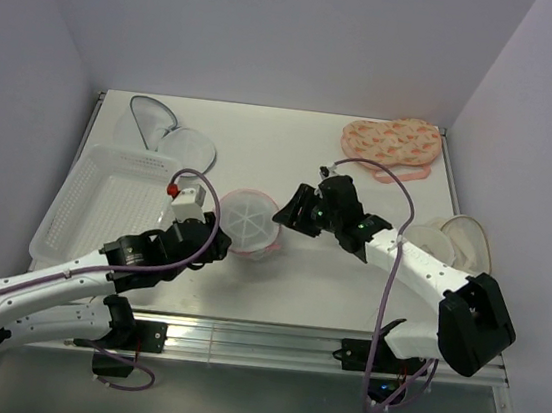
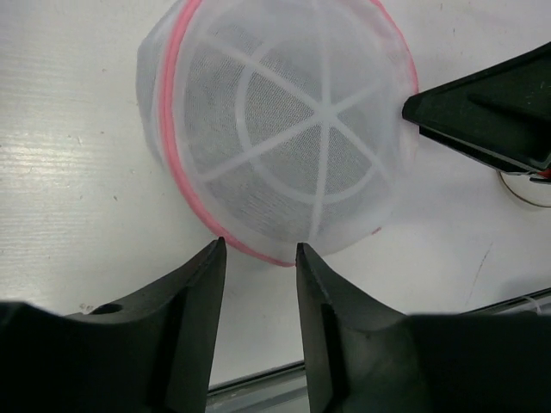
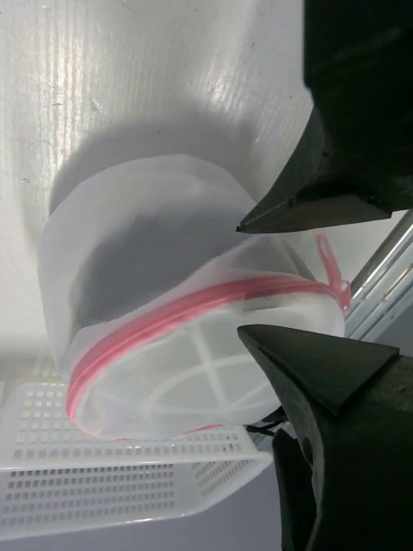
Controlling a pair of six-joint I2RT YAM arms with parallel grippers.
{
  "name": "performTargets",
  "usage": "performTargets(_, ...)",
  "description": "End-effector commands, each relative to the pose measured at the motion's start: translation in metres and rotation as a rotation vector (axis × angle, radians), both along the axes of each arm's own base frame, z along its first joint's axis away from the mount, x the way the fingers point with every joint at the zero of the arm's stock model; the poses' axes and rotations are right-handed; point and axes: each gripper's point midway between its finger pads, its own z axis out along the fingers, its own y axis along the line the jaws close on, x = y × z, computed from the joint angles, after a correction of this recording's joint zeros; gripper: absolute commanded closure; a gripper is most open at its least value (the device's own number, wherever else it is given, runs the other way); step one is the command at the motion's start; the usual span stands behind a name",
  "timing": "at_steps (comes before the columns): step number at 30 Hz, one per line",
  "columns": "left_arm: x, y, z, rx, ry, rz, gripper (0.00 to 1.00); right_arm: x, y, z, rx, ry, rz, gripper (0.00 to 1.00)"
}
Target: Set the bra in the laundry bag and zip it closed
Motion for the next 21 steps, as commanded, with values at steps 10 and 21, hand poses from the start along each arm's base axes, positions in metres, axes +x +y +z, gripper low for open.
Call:
performTargets(10,0.0,0.004,0.069,-0.095,-0.134,-0.045,0.51,-0.009,-0.023,0.073,0.046,-0.204,-0.035,0.04)
performTargets(21,-0.003,0.027,0.11,-0.102,-0.234,-0.036,0.38,-0.047,-0.09,0.107,-0.031,-0.387,-0.154,0.0)
